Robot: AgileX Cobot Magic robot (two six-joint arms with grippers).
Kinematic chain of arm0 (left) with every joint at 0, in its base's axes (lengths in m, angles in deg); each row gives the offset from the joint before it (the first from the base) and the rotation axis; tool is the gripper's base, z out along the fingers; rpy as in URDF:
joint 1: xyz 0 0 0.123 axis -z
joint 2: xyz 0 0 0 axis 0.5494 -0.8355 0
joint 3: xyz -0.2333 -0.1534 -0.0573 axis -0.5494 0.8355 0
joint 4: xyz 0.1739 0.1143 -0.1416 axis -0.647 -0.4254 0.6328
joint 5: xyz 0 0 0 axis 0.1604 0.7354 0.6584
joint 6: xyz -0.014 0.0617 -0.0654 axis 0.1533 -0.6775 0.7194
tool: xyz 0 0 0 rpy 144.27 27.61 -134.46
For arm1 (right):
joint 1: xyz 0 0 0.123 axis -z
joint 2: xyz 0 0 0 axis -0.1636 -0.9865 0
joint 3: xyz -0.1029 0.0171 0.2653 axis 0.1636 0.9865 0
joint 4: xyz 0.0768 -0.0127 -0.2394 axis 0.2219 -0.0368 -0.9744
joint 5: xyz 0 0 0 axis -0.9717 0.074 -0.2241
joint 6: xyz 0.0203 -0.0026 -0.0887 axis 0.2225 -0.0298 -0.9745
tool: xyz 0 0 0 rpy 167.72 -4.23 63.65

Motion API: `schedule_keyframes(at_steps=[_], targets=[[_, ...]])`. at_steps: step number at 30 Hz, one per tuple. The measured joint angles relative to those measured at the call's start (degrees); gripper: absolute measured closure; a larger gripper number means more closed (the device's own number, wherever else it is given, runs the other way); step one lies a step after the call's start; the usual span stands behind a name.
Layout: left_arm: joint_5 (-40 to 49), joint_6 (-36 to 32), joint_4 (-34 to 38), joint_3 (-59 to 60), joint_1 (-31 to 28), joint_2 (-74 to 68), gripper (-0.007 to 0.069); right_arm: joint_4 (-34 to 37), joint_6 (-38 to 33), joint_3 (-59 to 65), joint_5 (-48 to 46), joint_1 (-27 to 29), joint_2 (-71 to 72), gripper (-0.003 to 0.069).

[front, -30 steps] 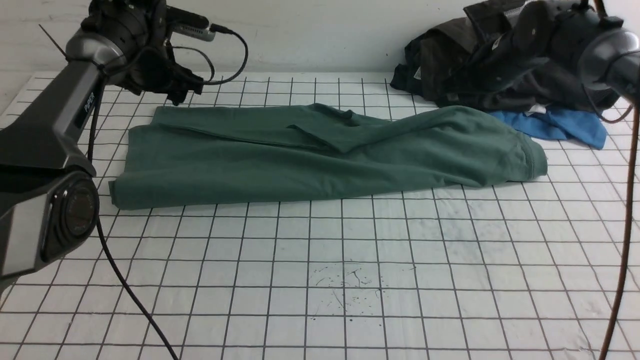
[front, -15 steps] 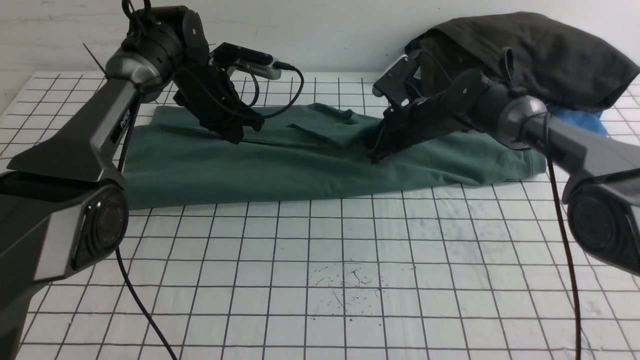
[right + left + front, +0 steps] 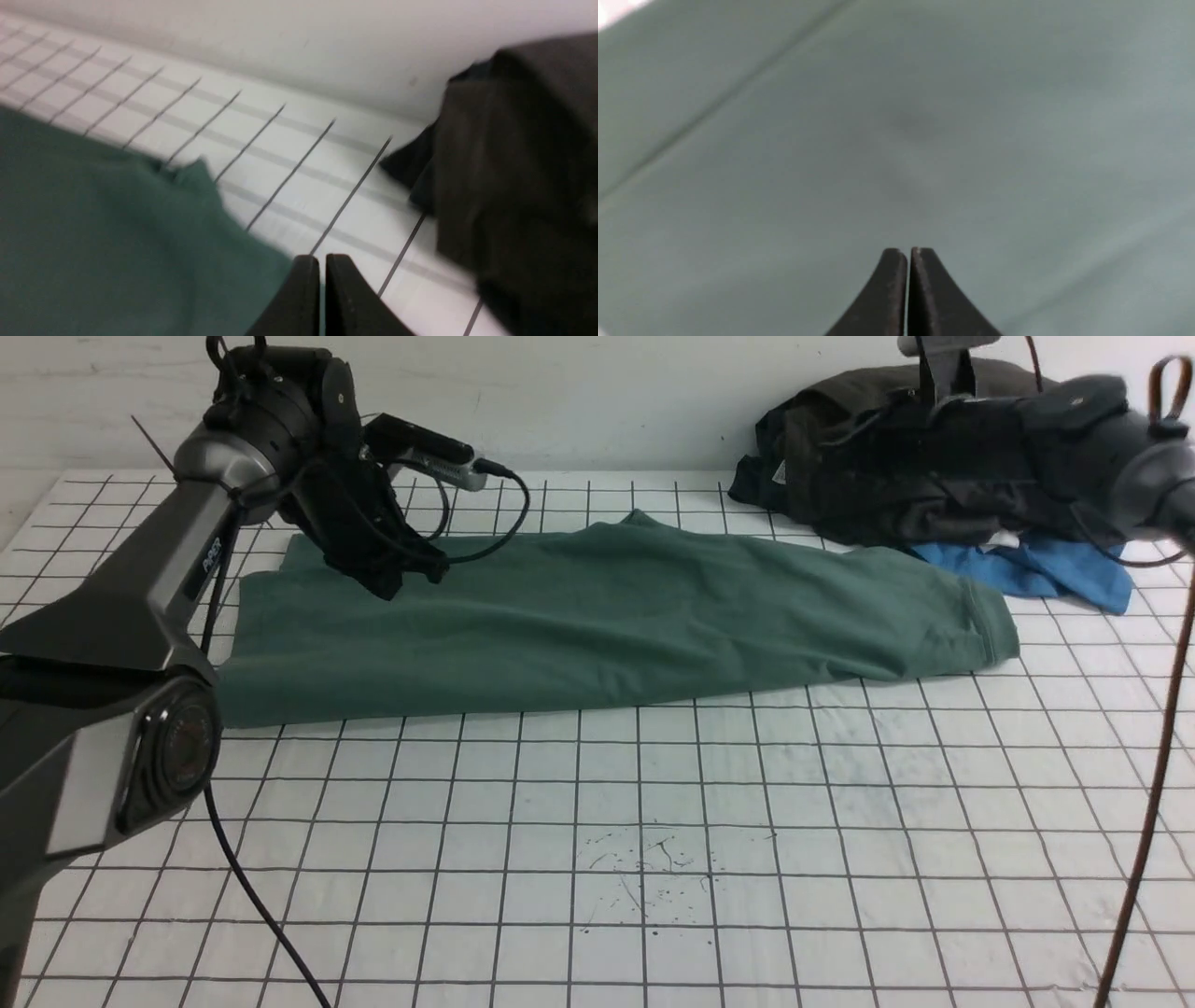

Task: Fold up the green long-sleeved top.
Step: Use the right arm to clamp the right edge of the fabric

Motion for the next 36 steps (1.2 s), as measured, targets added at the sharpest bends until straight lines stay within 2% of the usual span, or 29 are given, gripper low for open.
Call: schedule_keyframes(at_steps=[1, 3, 4, 5, 8, 10, 11, 13, 14, 15, 17, 18, 21, 22, 24, 25, 28, 30, 31, 33, 36], targets=[[0.00, 0.00, 0.00, 0.00, 0.00, 0.00, 0.0632, -2.21, 0.83, 0.00, -0.83, 0.00, 0.08, 0.0645], [0.00, 1.00, -2.34, 0.00, -2.05, 0.00, 0.0632, -14.81, 9.77, 0.00, -10.30, -0.53, -0.02, 0.0643], [0.00, 1.00, -2.50, 0.00, -2.05, 0.00, 0.0632, -15.92, 10.53, 0.00, -11.01, -0.53, -0.10, 0.0643], [0.00, 1.19, -4.42, 0.00, -3.83, 0.00, 0.0632, -25.98, 18.05, 0.06, -16.93, -1.00, -1.12, 0.0643], [0.00, 1.26, -6.91, 0.00, -5.28, -0.22, 0.0632, -34.31, 23.29, 0.11, -20.17, -1.18, -1.89, 0.0642], [-0.55, 2.14, -9.94, 0.00, -7.51, -0.56, 0.0632, -42.13, 31.28, -0.64, -20.73, -1.42, -1.89, 0.0640], [-0.56, 2.26, -10.33, 0.00, -7.85, -0.56, 0.0632, -42.80, 31.90, -0.89, -20.82, -1.42, -1.89, 0.0640], [-0.74, 3.82, -12.24, 0.00, -9.70, -0.56, 0.0632, -51.03, 39.55, -3.10, -22.53, -1.35, -1.89, 0.0636], [-0.74, 3.95, -12.24, 0.00, -9.85, -0.56, 0.0632, -51.56, 40.07, -3.10, -22.73, -1.36, -1.89, 0.0636], [-0.51, 4.87, -12.79, 0.00, -11.01, -0.25, 0.0632, -54.98, 43.72, -5.84, -23.56, -1.26, -1.89, 0.0629], [-0.18, 5.36, -12.78, 0.06, -11.45, 0.02, 0.0632, -56.20, 44.86, -7.77, -23.61, -1.19, -1.89, 0.0620], [-0.05, 5.95, -11.98, 0.06, -11.98, 0.84, 0.0632, -55.67, 45.98, -9.57, -23.61, -1.00, -1.55, 0.0590], [0.09, 5.22, -5.89, 0.06, -12.25, 3.07, 0.0632, -49.33, 46.11, -10.32, -23.75, -0.31, -0.73, 0.0495], [0.09, 5.07, -4.65, 0.06, -12.25, 3.25, 0.0632, -48.89, 46.11, -10.32, -23.75, -0.25, -0.66, 0.0486], [0.20, 3.27, 2.03, 0.06, -12.25, 5.25, 0.0632, -46.25, 45.99, -9.93, -23.81, 0.03, -0.60, 0.0396], [0.43, 1.61, 8.43, 0.06, -12.25, 7.25, 0.0632, -46.52, 46.10, -9.12, -23.81, 0.03, -0.72, 0.0307], [0.84, -0.35, 17.10, 0.06, -11.89, 11.77, 0.0632, -50.14, 46.97, -7.71, -24.09, 0.18, -0.89, 0.0141], [0.89, -0.70, 20.21, 0.06, -11.47, 15.22, 0.0632, -52.18, 47.69, -7.30, -24.15, 0.68, -0.89, 0.0063], [0.89, -0.73, 20.21, 0.06, -11.41, 15.61, 0.0632, -52.18, 47.76, -7.30, -24.15, 0.75, -0.89, 0.0056], [0.90, -0.84, 21.07, 0.43, -10.25, 20.77, 0.0632, -51.66, 48.68, -7.28, -24.15, 2.42, -0.89, -0.0003], [0.95, -0.89, 20.86, 4.30, -8.55, 27.50, 0.0632, -47.89, 48.95, -7.23, -24.15, 4.86, -1.46, -0.0013]])
